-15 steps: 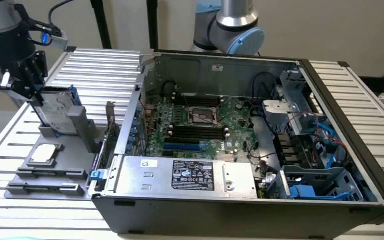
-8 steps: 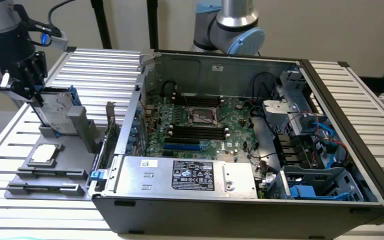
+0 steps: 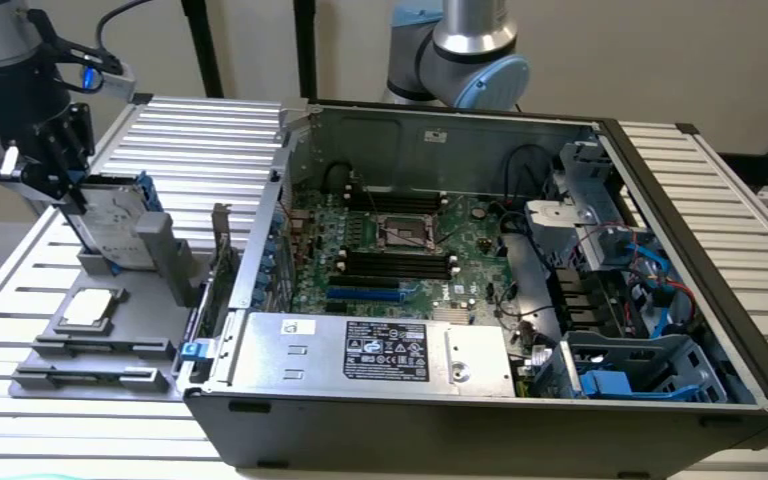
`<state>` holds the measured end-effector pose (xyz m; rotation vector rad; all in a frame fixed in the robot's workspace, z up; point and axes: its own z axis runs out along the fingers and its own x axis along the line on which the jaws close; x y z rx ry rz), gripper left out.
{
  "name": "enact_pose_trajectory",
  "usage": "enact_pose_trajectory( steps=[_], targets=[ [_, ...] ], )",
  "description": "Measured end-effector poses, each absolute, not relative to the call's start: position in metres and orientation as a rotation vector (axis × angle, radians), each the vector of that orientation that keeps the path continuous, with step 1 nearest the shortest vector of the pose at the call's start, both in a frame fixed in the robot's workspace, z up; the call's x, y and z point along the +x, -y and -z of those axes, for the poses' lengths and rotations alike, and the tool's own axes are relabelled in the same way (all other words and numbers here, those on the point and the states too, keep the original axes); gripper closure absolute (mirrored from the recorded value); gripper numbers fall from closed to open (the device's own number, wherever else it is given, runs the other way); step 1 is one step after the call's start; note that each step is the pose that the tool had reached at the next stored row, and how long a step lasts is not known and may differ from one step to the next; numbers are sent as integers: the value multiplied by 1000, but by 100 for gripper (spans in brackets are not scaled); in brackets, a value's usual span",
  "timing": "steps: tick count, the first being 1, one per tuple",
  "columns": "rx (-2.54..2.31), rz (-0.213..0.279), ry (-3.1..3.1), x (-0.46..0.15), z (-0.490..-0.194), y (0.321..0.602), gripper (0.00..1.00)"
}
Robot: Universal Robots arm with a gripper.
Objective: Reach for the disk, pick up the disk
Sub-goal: 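Pick up the disk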
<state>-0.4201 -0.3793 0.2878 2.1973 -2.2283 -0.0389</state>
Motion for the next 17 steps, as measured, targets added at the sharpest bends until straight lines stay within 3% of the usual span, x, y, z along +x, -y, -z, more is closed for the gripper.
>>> enact_pose_trajectory(
  steps=[17],
  targets=[
    [2197, 39, 2228, -420, -297, 379, 67]
  ],
)
